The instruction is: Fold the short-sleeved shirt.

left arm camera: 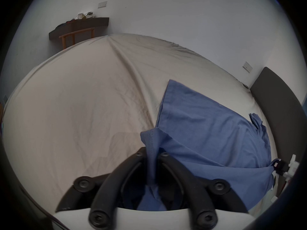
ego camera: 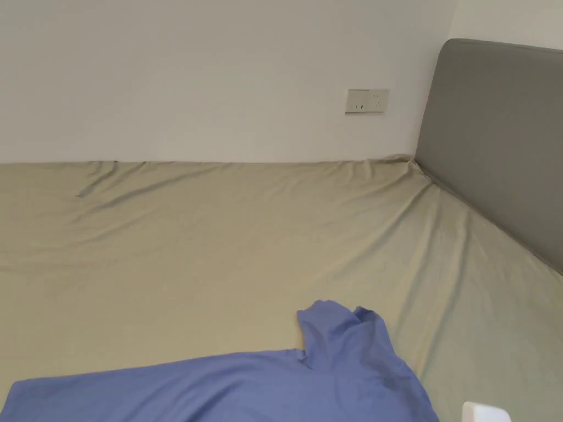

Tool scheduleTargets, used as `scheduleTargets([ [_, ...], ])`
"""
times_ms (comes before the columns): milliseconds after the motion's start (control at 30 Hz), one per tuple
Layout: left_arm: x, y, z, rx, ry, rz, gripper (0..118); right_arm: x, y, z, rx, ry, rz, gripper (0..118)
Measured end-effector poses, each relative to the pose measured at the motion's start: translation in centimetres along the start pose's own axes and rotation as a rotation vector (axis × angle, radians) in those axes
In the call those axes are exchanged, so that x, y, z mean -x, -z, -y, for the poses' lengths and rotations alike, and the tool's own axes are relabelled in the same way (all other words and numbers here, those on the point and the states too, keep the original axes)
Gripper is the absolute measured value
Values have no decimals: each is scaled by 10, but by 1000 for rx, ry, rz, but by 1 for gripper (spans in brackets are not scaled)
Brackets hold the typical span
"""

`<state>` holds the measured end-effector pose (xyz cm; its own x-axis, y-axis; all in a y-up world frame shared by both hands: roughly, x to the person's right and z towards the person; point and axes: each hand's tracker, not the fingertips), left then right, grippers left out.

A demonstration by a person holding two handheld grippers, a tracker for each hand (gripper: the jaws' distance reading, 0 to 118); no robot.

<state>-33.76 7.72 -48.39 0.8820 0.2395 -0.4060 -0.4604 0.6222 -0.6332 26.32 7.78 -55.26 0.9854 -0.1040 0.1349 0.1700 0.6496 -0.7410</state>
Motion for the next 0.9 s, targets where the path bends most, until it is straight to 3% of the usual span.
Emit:
scheduleTargets([
  [33,4,0,5,-2,-33,4,53,-3,3,1,3,6,3,75],
  [67,7,-4,7,4,-53,10,79,0,-10,-1,7,25,6,74],
  [100,10,-12,10,3,-60,35,94,-3,-14,-2,12,48,8,74],
  [167,21,-31,15,-65,-57,113,86,-10,-36,3,-53,88,-11,74],
  [233,28,-56,20,-106,-32,103,64,-15,-64,12,-121,84,-21,70],
  [300,16,-89,29,-102,-9,95,22,-21,-89,25,-139,60,-43,50],
  [333,17,-100,34,-106,1,90,10,-23,-100,37,-149,43,-57,30],
  [367,18,-108,39,-112,5,79,4,-25,-111,46,-144,24,-57,17],
  [400,21,-116,43,-119,4,70,0,-26,-120,54,-142,7,-59,12],
  [500,31,-134,60,-132,-32,64,0,-26,-145,81,-126,-5,-45,3],
  [767,46,-134,65,-128,-54,92,0,-11,-178,116,-57,19,-83,1],
  [833,51,-118,53,-130,-51,122,11,-12,-177,116,-52,32,-96,1],
  [900,47,-101,45,-79,-18,152,36,-13,-175,115,-55,38,-99,1],
])
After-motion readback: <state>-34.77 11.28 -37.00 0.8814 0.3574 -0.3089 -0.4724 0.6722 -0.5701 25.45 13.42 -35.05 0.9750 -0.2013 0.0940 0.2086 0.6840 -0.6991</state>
